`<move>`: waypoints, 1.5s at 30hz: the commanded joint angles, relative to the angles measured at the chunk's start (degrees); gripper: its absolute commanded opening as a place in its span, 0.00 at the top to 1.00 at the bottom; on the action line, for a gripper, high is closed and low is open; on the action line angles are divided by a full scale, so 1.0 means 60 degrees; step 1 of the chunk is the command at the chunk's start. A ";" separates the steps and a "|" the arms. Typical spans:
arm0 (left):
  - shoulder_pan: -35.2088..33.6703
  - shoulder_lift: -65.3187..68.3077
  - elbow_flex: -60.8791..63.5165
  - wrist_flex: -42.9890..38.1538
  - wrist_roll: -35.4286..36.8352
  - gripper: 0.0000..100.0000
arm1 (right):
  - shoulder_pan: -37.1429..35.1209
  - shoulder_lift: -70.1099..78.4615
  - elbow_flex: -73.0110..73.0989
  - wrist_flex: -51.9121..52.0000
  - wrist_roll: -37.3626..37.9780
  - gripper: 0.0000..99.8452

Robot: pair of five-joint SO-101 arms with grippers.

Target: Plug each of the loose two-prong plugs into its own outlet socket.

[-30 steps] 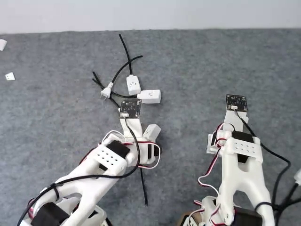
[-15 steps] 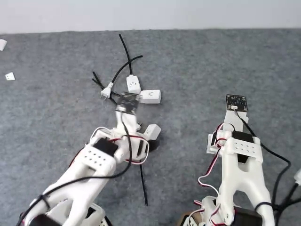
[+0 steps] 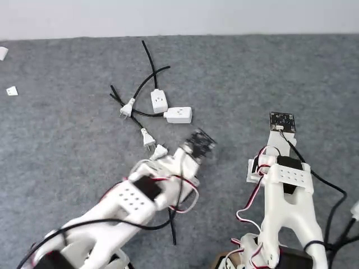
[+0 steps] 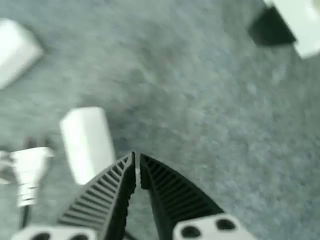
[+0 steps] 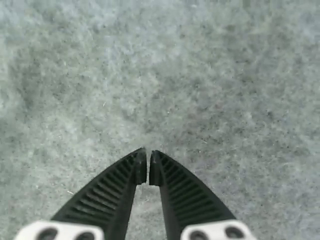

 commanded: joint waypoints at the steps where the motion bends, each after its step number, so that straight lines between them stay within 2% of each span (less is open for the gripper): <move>1: 0.0278 0.1612 -0.1355 -0.0293 -0.0073 0.99 | 0.0051 0.0081 -0.0088 -0.0125 -0.0088 0.98; 5: -0.0059 0.3136 -0.2440 -0.0220 -0.0044 0.99 | 0.0051 0.0081 -0.0088 -0.0125 -0.0073 0.98; 17: -0.2212 0.3194 -0.2557 -0.0557 -0.0044 0.99 | 0.0051 0.0081 -0.0088 -0.0110 -0.0059 0.98; 26: -0.3004 0.3267 -0.2659 0.0278 -0.0029 0.99 | 0.0051 0.0081 -0.0088 -0.0066 -0.0059 0.98; 32: -0.4234 0.3267 -0.2659 0.0586 -0.0029 0.99 | 0.0051 0.0081 -0.0088 -0.0051 -0.0059 0.98; 40: -0.4381 0.3267 -0.2645 0.0923 -0.0044 0.99 | 0.0051 0.0081 -0.0073 -0.0051 -0.0059 0.98; 45: -0.4469 0.3179 -0.2586 0.0352 -0.0044 0.99 | 0.0051 0.0081 -0.0073 -0.0066 -0.0059 0.98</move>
